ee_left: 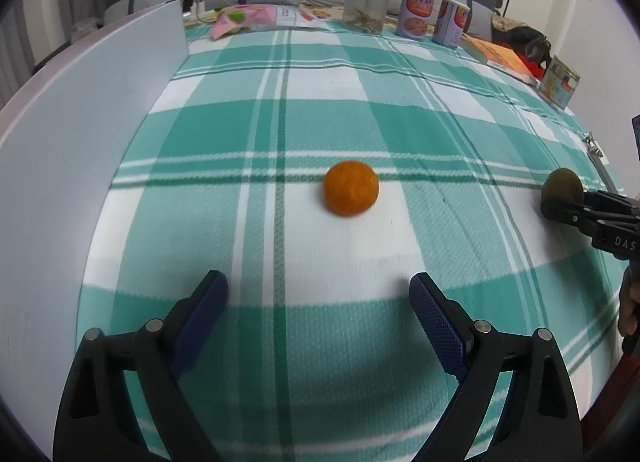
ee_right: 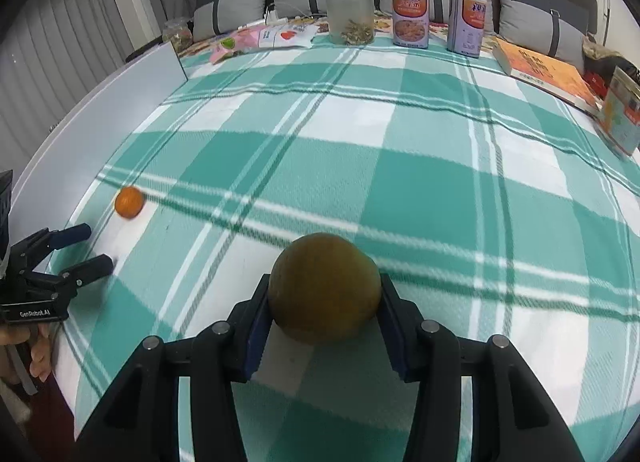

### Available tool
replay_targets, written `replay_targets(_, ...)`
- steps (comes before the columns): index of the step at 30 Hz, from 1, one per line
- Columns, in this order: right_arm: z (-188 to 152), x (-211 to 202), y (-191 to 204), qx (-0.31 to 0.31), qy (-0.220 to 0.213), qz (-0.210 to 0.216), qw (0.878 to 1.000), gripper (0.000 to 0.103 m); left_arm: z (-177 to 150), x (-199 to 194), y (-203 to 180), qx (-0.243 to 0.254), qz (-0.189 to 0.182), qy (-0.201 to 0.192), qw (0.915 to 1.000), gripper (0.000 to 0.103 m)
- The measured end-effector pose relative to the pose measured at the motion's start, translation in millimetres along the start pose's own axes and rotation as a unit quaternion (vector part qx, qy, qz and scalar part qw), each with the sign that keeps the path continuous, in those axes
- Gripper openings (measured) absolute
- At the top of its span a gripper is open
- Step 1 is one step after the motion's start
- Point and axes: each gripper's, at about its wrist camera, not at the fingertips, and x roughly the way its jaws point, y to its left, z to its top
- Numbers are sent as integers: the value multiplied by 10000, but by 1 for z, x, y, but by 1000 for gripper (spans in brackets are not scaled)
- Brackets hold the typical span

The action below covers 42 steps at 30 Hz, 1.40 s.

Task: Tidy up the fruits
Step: 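Close the left tool on the tangerine while the right tool grasps the green fruit, then carry the tangerine and green fruit into the white box and release them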

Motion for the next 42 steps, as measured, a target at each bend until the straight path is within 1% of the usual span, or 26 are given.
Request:
replay_targets(2,-4,-7,0,102,19,-18,9999,60,-4,-3,1,-21,-14,-7,10000,93)
replay_targets(3,-6,-12,-1,171,-6,-32,9998,74,-6,-4,2,-17,-12,-15,10000,93)
replay_targets(4,-10,-15,-2,233,-36,-51,9997,84,-8,-5,3,-6,-16,-25,10000,93)
replay_targets(7,-25,-31,-4,485,-191,-96,9986,85,-14,-8,4,92,-16,-79,9999,93)
replay_targets(11,-55,-43,-3,760,-196,-289,9965,86,-17,-11,6,110,-74,-131,9998,93)
replay_targets(14,-84,-51,-3,969,-264,-478,9938,89,-5,-7,8,-15,-248,-74,9997,92)
replay_targets(15,-92,-55,-2,966,-373,-536,9932,94,2,-5,8,-32,-274,-68,9996,92)
replay_targets(16,-98,-57,-1,960,-403,-604,9927,97,11,-3,7,-37,-274,-109,9996,91)
replay_targets(17,-103,-58,-1,929,-428,-650,9926,97,19,-1,5,-22,-301,-168,9994,91)
replay_targets(18,-104,-60,-1,856,-450,-659,9931,97,27,1,1,21,-340,-215,9992,86)
replay_targets(19,-104,-59,-1,781,-407,-665,9939,97,32,4,-2,76,-354,-207,9991,75)
replay_targets(20,-102,-59,-2,775,-384,-672,9940,97,37,9,-6,154,-360,-152,9991,68)
replay_targets(22,-101,-59,-5,900,-407,-629,9931,97,45,23,-15,310,-366,11,9988,48)
replay_targets(23,-100,-59,-6,945,-413,-602,9928,97,46,26,-18,371,-378,39,9986,42)
replay_targets(24,-98,-59,-7,983,-391,-578,9927,97,46,27,-20,441,-332,39,9985,29)
replay_targets(25,-96,-58,-8,990,-361,-549,9929,97,45,26,-22,531,-297,4,9981,29)
replay_targets(27,-86,-57,-11,1010,-318,-333,9938,97,42,24,-23,576,-321,-14,9978,28)
replay_targets(29,-72,-57,-12,1035,-361,-205,9938,93,41,22,-22,562,-344,64,9978,28)
replay_targets(30,-63,-56,-12,1017,-394,-162,9939,89,40,21,-21,541,-360,103,9978,28)
replay_targets(32,-40,-51,-10,908,-386,-117,9951,86,42,19,-18,451,-353,186,9982,28)
replay_targets(35,-13,-31,-7,708,-99,-116,9974,78,44,15,-11,156,-475,320,9982,28)
replay_targets(36,-8,-24,-6,644,43,-156,9978,66,44,14,-8,62,-524,368,9979,28)
replay_targets(37,-5,-12,-6,574,350,-188,9976,48,43,12,-6,-37,-582,422,9974,28)
replay_targets(38,-3,-6,-6,547,510,-229,9969,48,42,10,-5,-112,-626,473,9969,27)
replay_targets(40,-2,-10,-6,544,508,-284,9968,47,40,-1,-2,-239,-758,508,9955,27)
replay_targets(42,0,-21,-2,552,439,-117,9974,47,41,-21,5,-405,-958,484,9934,27)
